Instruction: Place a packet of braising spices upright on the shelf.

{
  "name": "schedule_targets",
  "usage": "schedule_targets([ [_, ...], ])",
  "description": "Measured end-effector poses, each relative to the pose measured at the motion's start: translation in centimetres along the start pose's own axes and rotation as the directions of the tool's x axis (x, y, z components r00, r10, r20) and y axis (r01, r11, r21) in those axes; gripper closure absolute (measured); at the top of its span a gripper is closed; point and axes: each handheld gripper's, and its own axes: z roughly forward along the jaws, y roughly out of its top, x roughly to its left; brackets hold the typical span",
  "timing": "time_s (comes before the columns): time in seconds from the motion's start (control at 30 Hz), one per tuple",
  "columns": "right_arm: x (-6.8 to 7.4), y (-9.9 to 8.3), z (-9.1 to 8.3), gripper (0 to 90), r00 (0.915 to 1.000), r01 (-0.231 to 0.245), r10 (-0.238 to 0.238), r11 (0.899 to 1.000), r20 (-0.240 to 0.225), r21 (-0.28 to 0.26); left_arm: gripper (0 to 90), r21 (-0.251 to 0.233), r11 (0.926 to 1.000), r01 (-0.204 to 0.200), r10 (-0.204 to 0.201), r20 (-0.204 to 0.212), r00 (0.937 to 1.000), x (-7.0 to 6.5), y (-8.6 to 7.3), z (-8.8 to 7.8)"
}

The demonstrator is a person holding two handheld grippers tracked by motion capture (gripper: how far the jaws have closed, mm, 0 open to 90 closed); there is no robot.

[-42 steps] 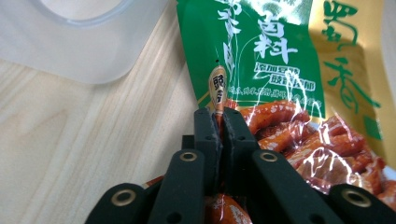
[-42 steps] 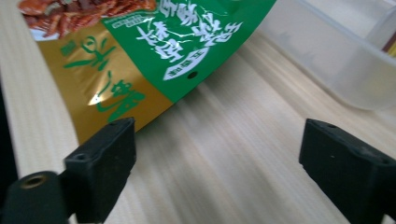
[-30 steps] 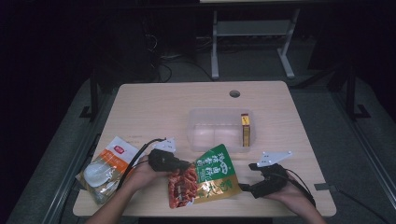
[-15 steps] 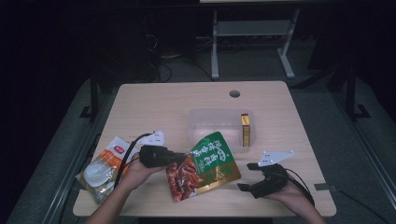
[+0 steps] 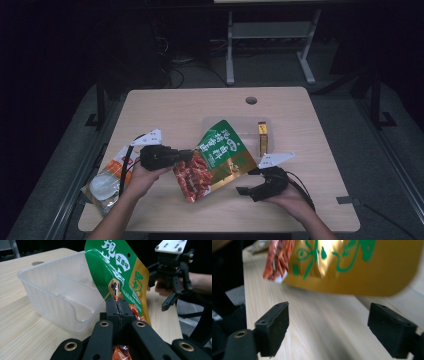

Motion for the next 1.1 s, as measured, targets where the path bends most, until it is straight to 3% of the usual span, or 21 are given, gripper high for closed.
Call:
schedule_targets([
  [0.13, -0.5, 1.0, 0.7, 28.7, 0.9988, -0.033, 0.031, 0.997, -0.037, -0.065, 90.0, 0.001, 1.0000, 0.000, 0.000, -0.001, 1.0000, -0.1, 0.1, 0.3],
  [0.2, -0.6, 1.6, 1.1, 35.8, 0.9983, -0.027, 0.022, 0.996, -0.054, -0.087, 90.0, -0.003, 1.0000, 0.000, 0.000, -0.002, 1.0000, -0.1, 0.1, 0.3],
  [0.43, -0.5, 2.3, 1.0, 74.0, 0.9973, -0.020, 0.011, 0.993, -0.072, -0.117, 89.9, -0.003, 0.9999, 0.011, -0.011, 0.005, 0.9999, 0.0, -0.2, 0.6],
  [0.57, -0.8, 2.4, 0.3, 89.0, 0.9945, -0.041, 0.026, 0.989, -0.101, -0.143, 89.8, -0.009, 0.9999, 0.008, -0.008, 0.012, 0.9999, -0.2, -0.3, 0.6],
  [0.73, -1.0, 2.7, -0.5, 89.8, 0.9924, -0.017, -0.003, 0.987, -0.123, -0.161, 89.7, -0.006, 0.9999, 0.012, -0.011, 0.018, 0.9998, -0.3, -0.5, 0.7],
  [0.97, -1.0, 4.4, -1.4, 90.0, 0.9924, 0.019, -0.039, 0.985, -0.117, -0.169, 89.7, -0.005, 1.0000, 0.007, -0.007, 0.009, 0.9999, -0.5, -0.7, 0.2],
  [1.1, -1.0, 5.6, -1.9, 90.0, 0.9920, 0.039, -0.060, 0.984, -0.112, -0.175, 89.6, 0.019, 0.9998, 0.007, -0.007, 0.007, 0.9999, -0.6, -1.0, 0.3],
])
